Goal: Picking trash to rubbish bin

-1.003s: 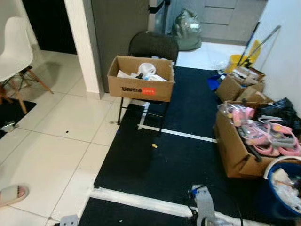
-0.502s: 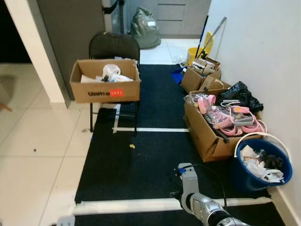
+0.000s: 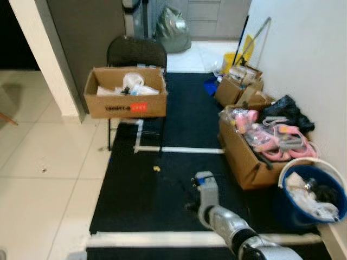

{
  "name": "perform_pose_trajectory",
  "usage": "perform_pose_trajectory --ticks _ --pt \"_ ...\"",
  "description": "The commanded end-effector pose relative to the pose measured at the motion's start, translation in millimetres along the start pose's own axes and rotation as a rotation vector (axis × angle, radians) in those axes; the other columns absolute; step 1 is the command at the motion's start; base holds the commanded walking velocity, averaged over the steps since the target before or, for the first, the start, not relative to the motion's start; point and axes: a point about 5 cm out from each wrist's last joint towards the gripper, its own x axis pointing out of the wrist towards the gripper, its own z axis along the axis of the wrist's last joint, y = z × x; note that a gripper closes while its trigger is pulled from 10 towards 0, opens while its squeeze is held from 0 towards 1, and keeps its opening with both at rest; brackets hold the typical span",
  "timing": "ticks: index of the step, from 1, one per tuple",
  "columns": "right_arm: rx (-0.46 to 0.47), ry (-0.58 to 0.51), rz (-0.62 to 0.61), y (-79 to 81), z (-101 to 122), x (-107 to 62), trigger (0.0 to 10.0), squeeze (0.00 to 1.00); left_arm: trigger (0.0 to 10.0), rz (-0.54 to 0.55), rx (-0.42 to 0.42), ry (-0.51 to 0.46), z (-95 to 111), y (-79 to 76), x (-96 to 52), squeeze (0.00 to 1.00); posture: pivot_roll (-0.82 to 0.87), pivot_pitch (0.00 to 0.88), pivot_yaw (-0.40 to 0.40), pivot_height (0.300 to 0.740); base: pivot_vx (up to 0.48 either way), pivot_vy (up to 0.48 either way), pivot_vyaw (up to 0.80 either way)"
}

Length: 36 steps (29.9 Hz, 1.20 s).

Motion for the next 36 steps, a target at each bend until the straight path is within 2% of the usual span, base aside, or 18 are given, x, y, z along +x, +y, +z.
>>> perform_pose_trajectory --ticks 1,8,18,20,36 --pt "-0.006 0.013 0.003 3.2 -3 0.7 10.0 0.0 10.0 0.01 0.014 0.011 0 4.6 -0.1 0.0 0.12 0.0 0.009 0.74 0.341 0.0 -0.8" --pt "-0.009 -0.003 0.021 5.2 -1 1.3 10.0 0.0 10.0 0.004 0.031 0.013 0 4.2 0.0 0.0 0.12 0.0 0.007 0.74 0.342 0.0 -0.21" --pt "-0.015 -0.055 0.141 27.4 13 7.1 10.0 0.0 10.0 0.001 0.045 0.013 0 4.2 0.0 0.0 0.13 0.0 0.011 0.74 0.332 0.0 0.0" --pt "-0.018 -0.08 0.191 36.0 20 8.8 10.0 0.0 10.0 -0.002 0.046 0.015 -1 3.3 -0.1 0.0 0.13 0.0 0.011 0.74 0.326 0.0 0.0" --pt "-0.041 -0.134 0.293 53.2 37 11.3 10.0 0.0 10.0 -0.008 0.038 0.021 -5 -0.4 -0.8 0.0 0.14 0.019 0.003 0.74 0.33 0.0 0.0"
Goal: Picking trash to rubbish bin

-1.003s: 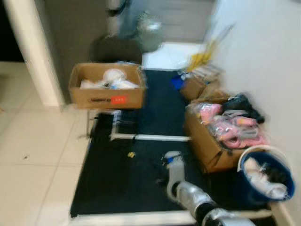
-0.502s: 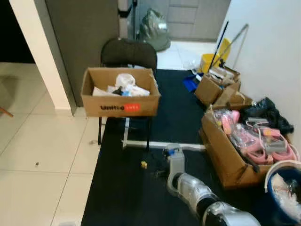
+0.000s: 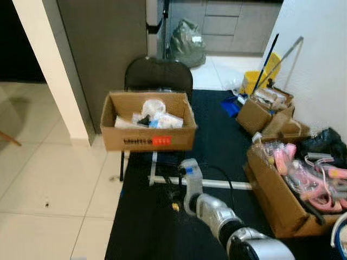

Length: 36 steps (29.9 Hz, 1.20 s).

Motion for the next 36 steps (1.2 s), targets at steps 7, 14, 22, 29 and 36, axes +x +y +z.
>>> perform_pose_trajectory --ticks 7,14,22,29,36 --pt "0.0 -0.063 0.058 9.3 17 6.0 10.0 0.0 10.0 -0.006 0.0 0.022 -8 -2.4 -1.2 0.0 0.14 0.029 0.008 0.74 0.331 0.0 0.0" --pt "-0.002 -0.136 0.121 21.8 35 11.9 10.0 0.0 10.0 -0.009 0.002 0.023 -8 -3.3 -1.4 0.0 0.14 0.034 0.006 0.74 0.331 0.0 0.0" --pt "-0.03 -0.217 0.14 31.5 57 16.4 10.0 0.0 10.0 -0.013 0.003 0.027 -10 -4.2 -1.8 0.0 0.13 0.037 0.008 0.74 0.329 0.0 0.0" --pt "-0.098 -0.232 0.078 28.1 65 16.1 10.0 0.0 10.0 -0.013 0.006 0.028 -12 -4.0 -2.1 0.0 0.14 0.04 0.006 0.74 0.327 0.0 0.0" --pt "-0.126 -0.213 -0.009 18.1 63 13.6 10.0 0.0 10.0 -0.015 0.013 0.032 -13 -3.7 -2.4 0.0 0.13 0.037 0.005 0.74 0.33 0.0 0.0"
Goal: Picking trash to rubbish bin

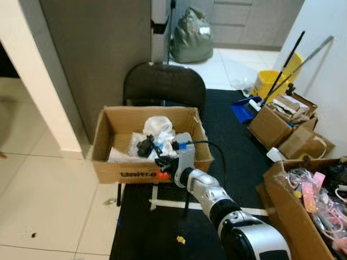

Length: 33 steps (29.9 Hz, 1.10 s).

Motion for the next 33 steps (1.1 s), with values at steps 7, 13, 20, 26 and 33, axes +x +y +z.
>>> perform_pose_trajectory --ticks 7,13,20,26,33 --pt "-0.026 0.026 -0.02 6.0 -5 2.4 10.0 0.0 10.0 0.002 0.024 0.018 -4 3.4 -0.7 0.0 0.13 0.02 0.007 0.74 0.328 0.0 0.0" --pt "-0.027 0.033 -0.031 5.6 -7 2.2 10.0 0.0 10.0 0.011 0.026 0.01 0 5.6 -0.2 0.0 0.13 0.014 0.007 0.74 0.321 0.0 0.0" --pt "-0.041 0.035 -0.073 -0.4 -9 -0.7 10.0 1.0 10.0 0.028 -0.003 0.007 0 5.7 -0.1 0.0 0.13 0.012 0.007 0.74 0.04 0.0 0.0" --pt "0.024 0.054 -0.068 -3.5 -16 -4.2 10.0 1.0 10.0 0.039 -0.02 0.014 -2 5.7 -0.4 0.0 0.13 0.016 0.006 0.74 0.0 0.0 0.0" --pt "0.299 0.14 0.264 0.8 -46 -23.6 10.0 0.0 10.0 0.05 -0.001 0.031 -5 6.6 -1.0 0.0 0.14 0.026 0.013 0.74 0.0 0.0 0.0"
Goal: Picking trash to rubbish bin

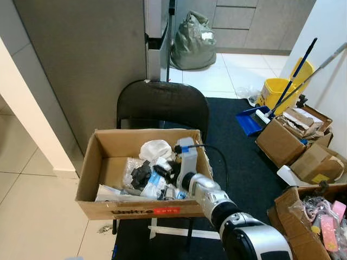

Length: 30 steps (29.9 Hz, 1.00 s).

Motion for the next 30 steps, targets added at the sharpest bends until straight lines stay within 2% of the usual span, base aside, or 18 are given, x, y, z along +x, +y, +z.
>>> perform_pose_trajectory --ticks 1,4,6,7,10,12,13,16,17,20,23,30 --pt "0.064 0.021 0.063 -1.2 -7 -5.4 10.0 0.0 10.0 0.008 0.011 0.025 -6 0.7 -0.8 0.0 0.14 0.026 0.013 0.74 0.0 0.0 0.0" --pt "0.095 0.109 0.166 -7.2 -27 -22.5 10.0 0.0 10.0 0.01 0.03 0.028 -6 1.0 -0.9 0.0 0.14 0.033 0.017 0.74 -0.165 0.0 0.0" --pt "0.094 0.199 0.16 -15.0 -45 -37.3 10.0 0.0 10.0 0.008 0.033 0.029 -7 0.5 -1.0 0.0 0.13 0.037 0.02 0.74 -0.253 0.0 0.0" --pt "0.094 0.199 0.16 -15.0 -45 -37.3 10.0 0.0 10.0 0.008 0.033 0.029 -7 0.5 -1.0 0.0 0.13 0.037 0.02 0.74 -0.255 0.0 0.0" --pt "0.068 0.311 0.062 -26.6 -69 -55.2 10.0 0.0 10.0 0.005 0.037 0.03 -8 -0.2 -1.2 0.0 0.13 0.039 0.022 0.74 -0.167 0.0 0.0" --pt "0.131 0.355 -0.08 -38.4 -90 -74.5 10.0 0.0 10.0 0.002 0.041 0.031 -8 -0.8 -1.2 0.0 0.13 0.04 0.024 0.74 -0.24 0.0 0.0" --pt "0.131 0.355 -0.08 -38.4 -90 -74.5 10.0 0.0 10.0 0.002 0.041 0.031 -8 -0.8 -1.2 0.0 0.13 0.04 0.024 0.74 -0.24 0.0 0.0" --pt "0.225 0.383 -0.215 -47.9 -111 -97.4 10.0 0.0 10.0 0.0 0.045 0.029 -7 -1.5 -1.0 0.0 0.13 0.04 0.024 0.74 -0.16 0.0 0.0" --pt "0.224 0.4 -0.256 -50.2 -117 -103.5 10.0 0.0 10.0 0.0 0.046 0.029 -7 -1.4 -1.0 0.0 0.13 0.04 0.025 0.74 0.0 0.0 0.0" --pt "0.159 0.487 -0.512 -62.5 -138 -128.4 10.0 0.0 10.0 0.0 0.047 0.029 -6 -1.2 -0.8 0.0 0.13 0.036 0.028 0.74 -0.306 0.0 0.0" --pt "0.151 0.527 -0.69 -69.7 -151 -149.2 10.0 0.0 10.0 0.001 0.049 0.027 -5 -1.3 -0.5 0.0 0.12 0.034 0.03 0.74 -0.384 0.0 0.0" --pt "0.155 0.583 -0.765 -69.1 -165 -164.0 10.0 0.0 10.0 0.002 0.051 0.023 -3 -1.1 -0.2 0.0 0.12 0.033 0.032 0.74 -0.385 0.0 0.0"
